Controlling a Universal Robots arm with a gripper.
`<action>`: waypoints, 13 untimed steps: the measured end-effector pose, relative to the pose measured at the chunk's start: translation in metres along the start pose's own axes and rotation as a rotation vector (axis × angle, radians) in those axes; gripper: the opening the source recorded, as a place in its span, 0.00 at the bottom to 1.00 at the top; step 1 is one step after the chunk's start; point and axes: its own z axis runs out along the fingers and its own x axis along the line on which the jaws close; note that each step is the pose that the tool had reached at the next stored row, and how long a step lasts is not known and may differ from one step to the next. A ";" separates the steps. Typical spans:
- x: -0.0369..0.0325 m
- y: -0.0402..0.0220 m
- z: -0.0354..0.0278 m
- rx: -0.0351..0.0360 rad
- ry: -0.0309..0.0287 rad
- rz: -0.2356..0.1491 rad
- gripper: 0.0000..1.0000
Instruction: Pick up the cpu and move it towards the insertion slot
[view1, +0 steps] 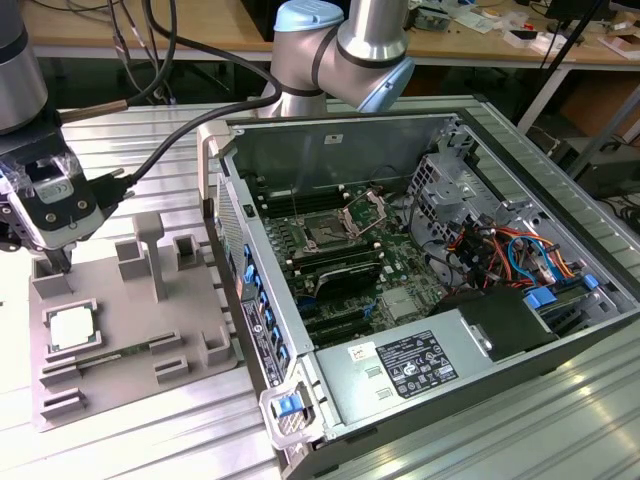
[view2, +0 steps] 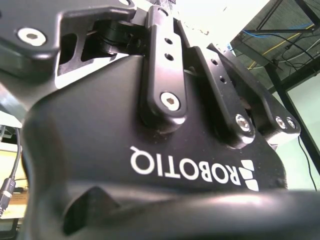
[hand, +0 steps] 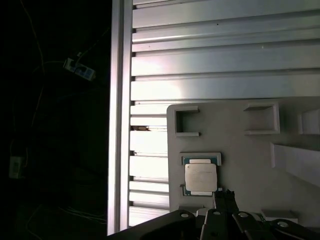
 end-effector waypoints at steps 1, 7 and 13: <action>0.0000 0.0000 0.0003 0.0000 0.0000 0.000 0.11; 0.0000 -0.0001 0.0014 0.0000 0.0000 0.000 0.11; 0.0000 -0.0001 0.0025 0.0000 0.0000 0.000 0.11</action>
